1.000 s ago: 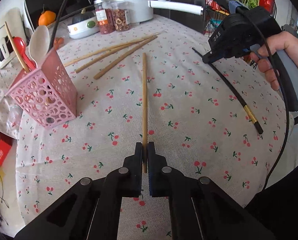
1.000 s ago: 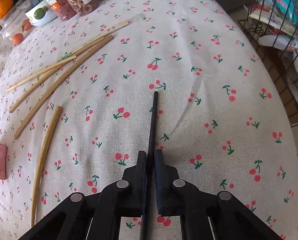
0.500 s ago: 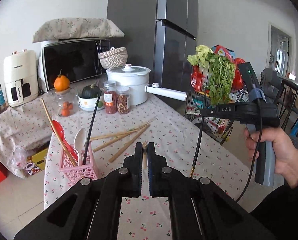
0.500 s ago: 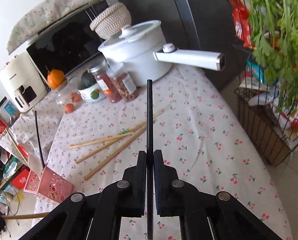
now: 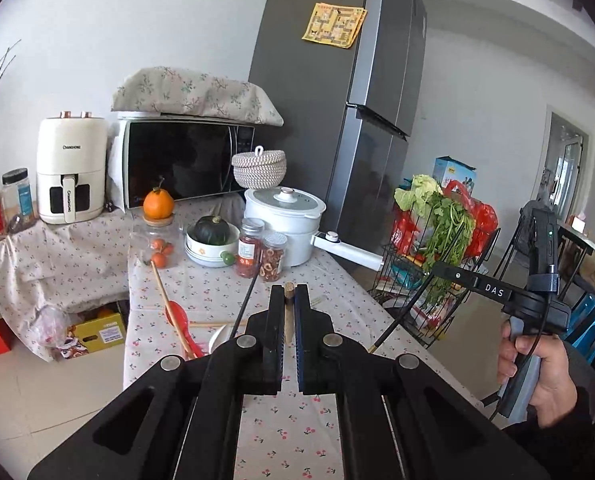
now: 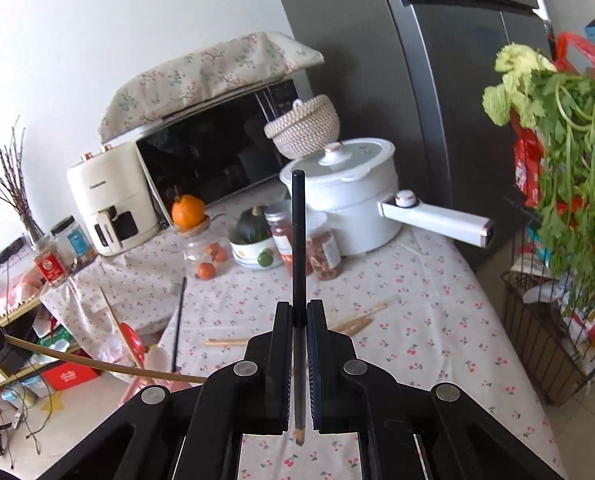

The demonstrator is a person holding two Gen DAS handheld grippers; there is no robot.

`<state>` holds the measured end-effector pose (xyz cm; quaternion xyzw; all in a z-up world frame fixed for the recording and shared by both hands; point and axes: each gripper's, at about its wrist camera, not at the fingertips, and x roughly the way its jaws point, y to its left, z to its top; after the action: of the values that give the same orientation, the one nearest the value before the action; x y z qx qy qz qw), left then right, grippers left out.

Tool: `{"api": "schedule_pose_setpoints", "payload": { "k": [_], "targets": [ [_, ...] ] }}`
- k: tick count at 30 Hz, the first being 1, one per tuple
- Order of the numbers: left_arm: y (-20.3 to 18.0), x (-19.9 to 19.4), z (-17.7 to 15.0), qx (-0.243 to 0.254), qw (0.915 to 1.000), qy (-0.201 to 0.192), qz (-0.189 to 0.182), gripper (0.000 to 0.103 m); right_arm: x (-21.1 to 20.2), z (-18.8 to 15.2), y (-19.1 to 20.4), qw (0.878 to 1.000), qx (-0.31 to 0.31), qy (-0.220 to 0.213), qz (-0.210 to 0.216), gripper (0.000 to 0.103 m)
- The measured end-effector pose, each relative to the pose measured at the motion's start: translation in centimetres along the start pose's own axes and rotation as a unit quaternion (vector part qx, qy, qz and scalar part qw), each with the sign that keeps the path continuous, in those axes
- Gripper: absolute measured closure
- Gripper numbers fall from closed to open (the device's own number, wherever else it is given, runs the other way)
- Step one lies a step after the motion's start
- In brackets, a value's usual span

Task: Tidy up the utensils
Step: 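Place wooden chopstick in basket with left tool while right tool places black chopstick there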

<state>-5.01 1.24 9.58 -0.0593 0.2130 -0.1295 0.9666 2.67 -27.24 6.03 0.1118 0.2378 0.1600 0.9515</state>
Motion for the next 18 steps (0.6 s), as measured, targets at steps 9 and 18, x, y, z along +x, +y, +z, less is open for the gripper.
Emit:
{"api": "schedule_pose_setpoints", "payload": {
  "k": [9,18],
  "targets": [
    [2.3,-2.1,3.5,0.073,0.9947,0.067,0.030,0.099,0.1,1.9,4.9,0.996,-0.010,-0.029,0.081,0.097],
    [5.0,3.0,3.9,0.082,0.9823,0.161,0.050,0.099,3.7,2.0,9.3,0.991,-0.022,-0.027,0.127,0.097]
  ]
}}
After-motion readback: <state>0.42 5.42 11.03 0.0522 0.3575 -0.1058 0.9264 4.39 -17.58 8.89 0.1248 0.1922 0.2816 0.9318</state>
